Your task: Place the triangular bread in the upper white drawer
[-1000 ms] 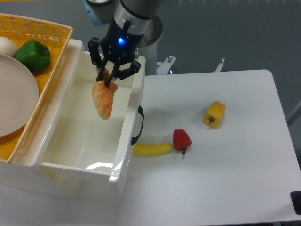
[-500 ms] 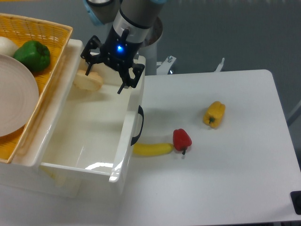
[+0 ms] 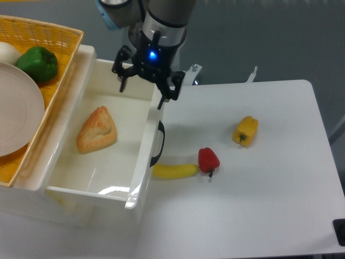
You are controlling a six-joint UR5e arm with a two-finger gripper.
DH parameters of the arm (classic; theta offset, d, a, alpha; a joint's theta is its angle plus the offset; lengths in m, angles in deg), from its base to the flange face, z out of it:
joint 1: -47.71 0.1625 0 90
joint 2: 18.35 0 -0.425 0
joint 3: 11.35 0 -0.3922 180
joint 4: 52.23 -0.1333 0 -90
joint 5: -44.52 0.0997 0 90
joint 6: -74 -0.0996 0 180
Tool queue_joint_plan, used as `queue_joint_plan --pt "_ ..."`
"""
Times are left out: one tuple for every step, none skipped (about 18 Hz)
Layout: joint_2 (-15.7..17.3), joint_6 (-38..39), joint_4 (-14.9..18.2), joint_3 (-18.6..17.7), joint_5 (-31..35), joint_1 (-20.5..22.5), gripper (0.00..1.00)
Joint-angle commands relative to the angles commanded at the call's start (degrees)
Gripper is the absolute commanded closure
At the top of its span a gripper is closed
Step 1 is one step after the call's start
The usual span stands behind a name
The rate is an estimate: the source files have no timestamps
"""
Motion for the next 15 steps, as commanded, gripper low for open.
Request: queue_joint_plan --pt "-0.27 -0.35 -0.44 0.0 1.58 0.0 0.0" --pt "-0.36 -1.57 -0.71 -0.09 3.16 0.09 0.0" --pt "-0.62 -3.32 -0.62 0.0 4.4 0.09 0.0" --pt "-0.97 -4.73 -0.71 -0.09 5.63 0.35 0.0" --pt "-1.41 -6.23 -0.71 0.0 6.51 0.53 0.0" --pt "-2.11 -7.55 -0.8 0.0 7.48 0.7 0.0" --pt "-2.9 -8.78 -0.8 0.35 9.14 0.7 0.0" --pt "-3.6 -9.49 -0.8 0.27 10.9 0.7 0.0" --pt "-3.78 -10.19 -0.88 0.0 12.39 0.7 0.0" --pt "-4.39 -10.89 -1.23 0.0 13.54 0.62 0.0" --pt "-4.83 -11.16 -1.93 -0.09 14.33 0.7 0.0" --pt "-5.01 -11.16 -2.72 -0.17 14.52 0.7 0.0" --pt "-5.45 -11.16 -3.34 -0.17 14.6 0.7 0.0" --pt "-6.15 -11.16 -3.78 -0.17 14.61 0.7 0.0" --pt "-6.59 -11.16 -3.87 -0.17 14.61 0.7 0.0"
